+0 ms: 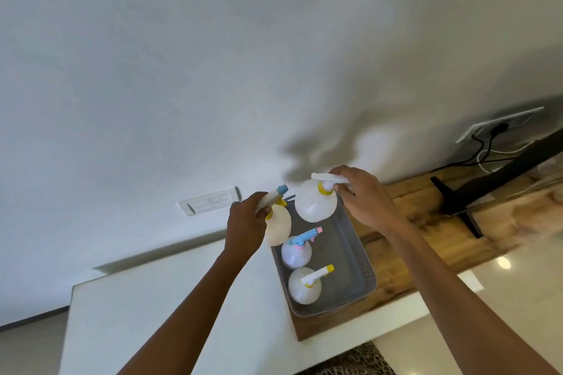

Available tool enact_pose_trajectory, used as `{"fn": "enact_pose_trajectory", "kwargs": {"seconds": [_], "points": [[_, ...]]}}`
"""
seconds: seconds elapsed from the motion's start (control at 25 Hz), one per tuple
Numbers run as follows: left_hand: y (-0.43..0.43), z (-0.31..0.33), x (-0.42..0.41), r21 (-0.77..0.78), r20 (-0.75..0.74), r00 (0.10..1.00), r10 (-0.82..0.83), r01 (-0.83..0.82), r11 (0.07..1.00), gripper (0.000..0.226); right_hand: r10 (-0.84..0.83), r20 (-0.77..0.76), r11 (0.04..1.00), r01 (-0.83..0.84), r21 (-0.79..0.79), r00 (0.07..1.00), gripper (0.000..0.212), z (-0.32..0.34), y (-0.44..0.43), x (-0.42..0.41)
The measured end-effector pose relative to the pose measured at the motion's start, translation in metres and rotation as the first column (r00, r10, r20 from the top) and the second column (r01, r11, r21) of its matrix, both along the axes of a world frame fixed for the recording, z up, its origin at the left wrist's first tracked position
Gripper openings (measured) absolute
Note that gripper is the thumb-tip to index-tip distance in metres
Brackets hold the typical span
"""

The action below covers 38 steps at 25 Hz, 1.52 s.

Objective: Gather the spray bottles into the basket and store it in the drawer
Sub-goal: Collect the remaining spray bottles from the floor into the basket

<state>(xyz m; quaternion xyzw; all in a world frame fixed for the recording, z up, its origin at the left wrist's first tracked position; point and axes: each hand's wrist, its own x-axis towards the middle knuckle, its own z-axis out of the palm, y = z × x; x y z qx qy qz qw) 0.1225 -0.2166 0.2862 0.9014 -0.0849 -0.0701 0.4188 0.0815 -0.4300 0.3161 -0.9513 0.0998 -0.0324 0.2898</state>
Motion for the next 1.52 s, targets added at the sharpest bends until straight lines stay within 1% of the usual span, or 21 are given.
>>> {"fn": "enact_pose_trajectory", "kwargs": {"seconds": [0.12, 0.28, 0.4, 0.52, 0.64, 0.8, 0.88, 1.04, 1.16, 1.28, 1.44, 1.52], "points": [[-0.030, -0.020, 0.024, 0.032, -0.030, 0.999, 0.015, -0.014, 0.999, 0.026, -0.021, -0.005, 0.999, 0.021, 0.025, 1.000, 0.031, -0.037, -0.022, 0.029], [-0.065, -0.063, 0.051, 0.041, -0.091, 0.992, 0.086, -0.083, 0.996, 0.026, -0.010, -0.120, 0.999, 0.016, 0.049, 0.993, 0.032, -0.105, -0.049, 0.062], [-0.079, -0.096, 0.064, 0.067, -0.125, 0.984, 0.130, -0.123, 0.990, 0.027, 0.020, -0.172, 0.991, 0.003, 0.133, 0.985, 0.032, -0.149, -0.065, 0.075], [-0.092, -0.126, 0.072, 0.076, -0.165, 0.963, 0.214, -0.204, 0.976, 0.028, 0.069, -0.214, 0.980, -0.026, 0.197, 0.974, 0.034, -0.184, -0.078, 0.086], [-0.100, -0.147, 0.073, 0.095, -0.198, 0.946, 0.258, -0.244, 0.965, 0.029, 0.095, -0.207, 0.970, -0.044, 0.241, 0.974, 0.035, -0.205, -0.085, 0.086], [-0.106, -0.164, 0.071, 0.136, -0.206, 0.944, 0.258, -0.233, 0.963, 0.030, 0.087, -0.215, 0.954, -0.019, 0.299, 0.973, 0.033, -0.221, -0.090, 0.081], [-0.107, -0.170, 0.068, 0.159, -0.211, 0.935, 0.284, -0.254, 0.954, 0.030, 0.092, -0.227, 0.954, -0.021, 0.298, 0.970, 0.031, -0.226, -0.091, 0.079], [-0.107, -0.180, 0.064, 0.167, -0.201, 0.932, 0.302, -0.272, 0.948, 0.029, 0.104, -0.195, 0.952, -0.041, 0.303, 0.975, 0.031, -0.230, -0.091, 0.083], [-0.108, -0.184, 0.065, 0.170, -0.219, 0.933, 0.285, -0.251, 0.953, 0.030, 0.146, -0.216, 0.954, -0.080, 0.288, 0.966, 0.032, -0.232, -0.086, 0.088], [-0.114, -0.185, 0.064, 0.178, -0.224, 0.935, 0.276, -0.239, 0.955, 0.033, 0.153, -0.226, 0.965, -0.096, 0.243, 0.962, 0.033, -0.232, -0.085, 0.085], [-0.118, -0.178, 0.060, 0.180, -0.215, 0.944, 0.251, -0.214, 0.960, 0.039, 0.162, -0.230, 0.972, -0.115, 0.206, 0.960, 0.042, -0.224, -0.092, 0.081], [-0.116, -0.171, 0.056, 0.166, -0.190, 0.949, 0.253, -0.223, 0.961, 0.039, 0.157, -0.204, 0.975, -0.120, 0.185, 0.966, 0.045, -0.216, -0.094, 0.080]]}}
